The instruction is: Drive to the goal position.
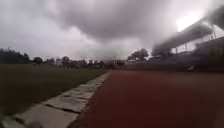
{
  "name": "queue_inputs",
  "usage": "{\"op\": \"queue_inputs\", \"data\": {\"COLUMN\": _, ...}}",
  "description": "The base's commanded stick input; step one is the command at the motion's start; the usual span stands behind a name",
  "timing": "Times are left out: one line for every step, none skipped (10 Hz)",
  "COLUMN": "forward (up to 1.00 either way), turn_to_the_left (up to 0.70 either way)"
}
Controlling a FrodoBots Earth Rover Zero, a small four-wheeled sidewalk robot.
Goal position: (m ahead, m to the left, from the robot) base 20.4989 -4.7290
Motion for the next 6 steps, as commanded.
{"op": "queue_inputs", "data": {"forward": 0.50, "turn_to_the_left": 0.00}}
{"op": "queue_inputs", "data": {"forward": 0.50, "turn_to_the_left": 0.00}}
{"op": "queue_inputs", "data": {"forward": 0.50, "turn_to_the_left": 0.00}}
{"op": "queue_inputs", "data": {"forward": 0.50, "turn_to_the_left": 0.00}}
{"op": "queue_inputs", "data": {"forward": 0.50, "turn_to_the_left": 0.00}}
{"op": "queue_inputs", "data": {"forward": 0.50, "turn_to_the_left": 0.00}}
